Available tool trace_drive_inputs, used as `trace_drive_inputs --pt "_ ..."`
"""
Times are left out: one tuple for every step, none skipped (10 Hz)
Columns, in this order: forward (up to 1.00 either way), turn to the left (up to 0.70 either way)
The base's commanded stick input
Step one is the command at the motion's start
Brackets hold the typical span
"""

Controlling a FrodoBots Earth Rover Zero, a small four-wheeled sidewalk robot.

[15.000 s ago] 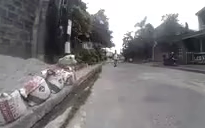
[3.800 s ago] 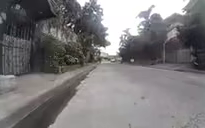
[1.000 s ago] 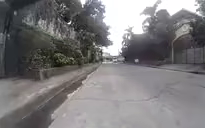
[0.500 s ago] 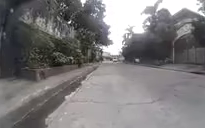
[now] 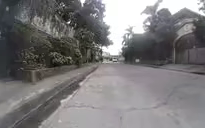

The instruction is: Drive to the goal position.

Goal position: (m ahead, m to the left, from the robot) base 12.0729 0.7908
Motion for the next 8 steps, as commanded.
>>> trace_drive_inputs --pt "0.3 0.0" --pt "0.29 0.05" --pt "0.29 0.35" --pt "0.29 0.17" --pt "0.29 -0.03" --pt "0.29 -0.11" --pt "0.29 -0.1" --pt "0.29 -0.09"
